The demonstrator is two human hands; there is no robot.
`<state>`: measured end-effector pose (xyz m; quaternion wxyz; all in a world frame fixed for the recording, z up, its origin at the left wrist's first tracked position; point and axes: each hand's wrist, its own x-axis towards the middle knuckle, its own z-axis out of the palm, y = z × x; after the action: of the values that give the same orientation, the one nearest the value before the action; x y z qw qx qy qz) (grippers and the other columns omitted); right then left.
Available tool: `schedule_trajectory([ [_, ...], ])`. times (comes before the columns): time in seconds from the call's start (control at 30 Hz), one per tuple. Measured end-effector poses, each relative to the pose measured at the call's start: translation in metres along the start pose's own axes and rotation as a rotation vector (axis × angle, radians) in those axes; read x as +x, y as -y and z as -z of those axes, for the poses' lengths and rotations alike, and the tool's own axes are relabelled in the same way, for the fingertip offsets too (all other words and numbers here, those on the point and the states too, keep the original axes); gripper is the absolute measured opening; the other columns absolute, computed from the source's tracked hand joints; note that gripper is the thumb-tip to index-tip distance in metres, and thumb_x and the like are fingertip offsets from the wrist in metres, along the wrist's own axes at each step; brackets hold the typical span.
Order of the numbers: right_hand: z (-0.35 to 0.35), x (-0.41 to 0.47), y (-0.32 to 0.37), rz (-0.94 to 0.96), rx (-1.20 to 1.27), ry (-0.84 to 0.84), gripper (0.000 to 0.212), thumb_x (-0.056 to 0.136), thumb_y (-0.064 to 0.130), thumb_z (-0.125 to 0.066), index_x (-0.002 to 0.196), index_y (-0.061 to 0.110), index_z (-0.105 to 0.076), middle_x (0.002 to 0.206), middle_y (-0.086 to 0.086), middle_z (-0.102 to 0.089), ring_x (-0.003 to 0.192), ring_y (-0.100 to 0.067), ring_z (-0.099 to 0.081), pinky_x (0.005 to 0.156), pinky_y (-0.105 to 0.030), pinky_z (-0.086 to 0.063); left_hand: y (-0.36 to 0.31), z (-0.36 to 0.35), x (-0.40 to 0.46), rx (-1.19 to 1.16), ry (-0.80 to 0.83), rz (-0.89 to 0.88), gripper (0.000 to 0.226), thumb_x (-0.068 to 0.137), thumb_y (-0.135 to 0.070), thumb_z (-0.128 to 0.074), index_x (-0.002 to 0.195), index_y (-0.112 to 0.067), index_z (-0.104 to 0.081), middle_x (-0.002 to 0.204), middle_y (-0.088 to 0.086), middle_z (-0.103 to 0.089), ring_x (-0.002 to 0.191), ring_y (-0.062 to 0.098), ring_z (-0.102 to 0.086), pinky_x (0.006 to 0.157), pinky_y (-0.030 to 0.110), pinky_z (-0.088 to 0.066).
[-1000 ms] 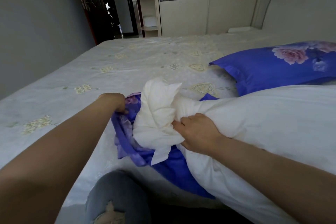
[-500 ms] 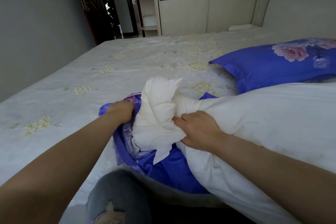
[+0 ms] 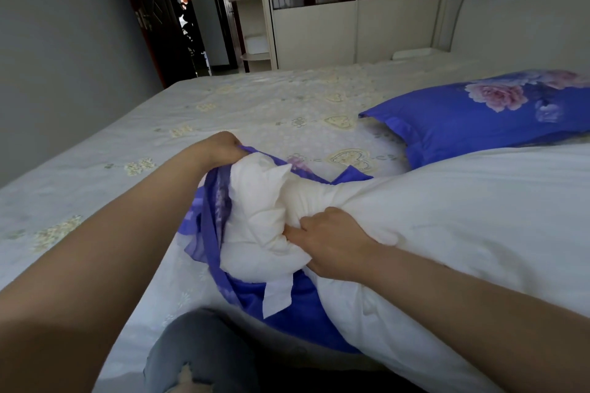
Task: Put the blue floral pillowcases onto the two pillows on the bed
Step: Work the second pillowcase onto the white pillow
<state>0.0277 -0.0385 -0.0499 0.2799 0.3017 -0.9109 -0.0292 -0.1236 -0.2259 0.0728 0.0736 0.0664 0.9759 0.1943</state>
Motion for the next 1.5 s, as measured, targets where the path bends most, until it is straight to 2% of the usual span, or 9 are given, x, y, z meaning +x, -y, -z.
schedule_trajectory([
  [0.1, 0.001, 0.004, 0.004, 0.008, -0.028, 0.02, 0.071, 0.037, 0.026, -0.084, 0.106, 0.021, -0.066, 0.052, 0.002, -0.051, 0.037, -0.017, -0.046, 0.047, -0.022, -0.025, -0.007, 0.001, -0.001, 0.39, -0.263, -0.037, 0.015, 0.078, -0.019, -0.056, 0.089, -0.013, -0.064, 0.093, 0.007, -0.065, 0.083, 0.029, -0.058, 0.071, 0.034, -0.047],
  [0.3, 0.001, 0.012, 0.001, 0.009, 0.036, 0.05, 0.055, 0.038, 0.024, -0.084, 0.09, 0.021, -0.066, 0.056, 0.001, -0.053, 0.04, -0.019, -0.051, 0.049, -0.023, -0.026, -0.075, 0.001, -0.029, -0.567, -0.231, -0.414, 0.023, 0.085, 0.0, -0.05, 0.071, -0.015, -0.061, 0.071, 0.002, -0.058, 0.067, 0.012, -0.051, 0.059, 0.019, -0.043],
  [0.53, 0.014, 0.014, -0.014, -0.113, 0.077, 0.092, 0.05, 0.058, 0.037, -0.07, 0.107, 0.034, -0.062, 0.134, -0.009, -0.049, 0.065, -0.02, -0.062, 0.055, -0.024, -0.041, -0.092, -0.036, -0.059, 0.169, -0.218, -0.447, 0.029, 0.08, -0.007, -0.048, 0.098, -0.022, -0.063, 0.103, 0.001, -0.063, 0.096, 0.026, -0.057, 0.075, 0.032, -0.044],
  [0.8, -0.001, 0.034, -0.043, -0.268, 0.149, 0.288, 0.052, 0.088, 0.042, -0.046, 0.135, 0.019, -0.048, 0.137, -0.007, -0.051, 0.124, -0.018, -0.048, 0.1, -0.026, -0.034, -0.109, -0.056, -0.079, -0.009, 0.044, -0.481, 0.01, 0.082, -0.014, -0.064, 0.074, -0.013, -0.058, 0.081, 0.006, -0.059, 0.077, 0.02, -0.055, 0.049, 0.02, -0.034],
  [1.07, -0.007, 0.019, -0.037, -0.356, -0.012, 0.054, 0.101, 0.067, 0.081, -0.042, 0.145, 0.018, -0.032, 0.148, -0.009, -0.036, 0.125, -0.032, -0.042, 0.106, -0.05, -0.029, -0.054, -0.064, -0.049, 0.275, -0.573, -0.422, 0.031, 0.088, -0.019, -0.049, 0.117, -0.019, -0.058, 0.116, 0.008, -0.055, 0.108, 0.031, -0.046, 0.087, 0.035, -0.035],
  [1.17, -0.015, 0.012, -0.027, -0.222, -0.05, -0.072, 0.072, 0.085, 0.068, -0.035, 0.14, 0.021, -0.044, 0.15, -0.011, -0.034, 0.139, -0.031, -0.029, 0.112, -0.058, -0.014, -0.058, -0.055, -0.041, -0.113, -0.492, -0.345, 0.022, 0.085, -0.008, -0.047, 0.105, -0.013, -0.055, 0.098, 0.009, -0.063, 0.089, 0.03, -0.055, 0.075, 0.034, -0.041],
  [1.33, -0.014, 0.03, -0.034, -0.32, -0.029, 0.137, 0.069, 0.084, 0.058, -0.032, 0.14, 0.018, -0.043, 0.144, -0.012, -0.044, 0.136, -0.029, -0.035, 0.112, -0.056, -0.018, -0.101, -0.051, -0.053, -0.683, -0.15, -0.273, 0.016, 0.087, -0.004, -0.047, 0.084, -0.011, -0.061, 0.067, 0.004, -0.06, 0.056, 0.017, -0.053, 0.05, 0.021, -0.039],
  [1.4, -0.007, 0.033, -0.045, -0.364, -0.016, 0.203, 0.069, 0.085, 0.06, -0.035, 0.138, 0.017, -0.045, 0.142, -0.011, -0.046, 0.135, -0.028, -0.035, 0.114, -0.049, -0.016, -0.12, -0.065, -0.074, -0.66, 0.032, -0.339, 0.01, 0.089, -0.013, -0.055, 0.08, -0.016, -0.059, 0.055, -0.003, -0.055, 0.045, 0.01, -0.047, 0.042, 0.017, -0.034],
  [1.5, -0.003, 0.032, -0.059, -0.548, 0.13, 0.317, 0.066, 0.089, 0.056, -0.04, 0.143, 0.017, -0.035, 0.149, -0.007, -0.035, 0.139, -0.024, -0.026, 0.115, -0.039, -0.016, -0.116, -0.086, -0.084, -0.416, 0.001, -0.511, 0.02, 0.086, -0.012, -0.059, 0.106, -0.012, -0.058, 0.084, 0.0, -0.06, 0.075, 0.017, -0.06, 0.057, 0.012, -0.043],
])
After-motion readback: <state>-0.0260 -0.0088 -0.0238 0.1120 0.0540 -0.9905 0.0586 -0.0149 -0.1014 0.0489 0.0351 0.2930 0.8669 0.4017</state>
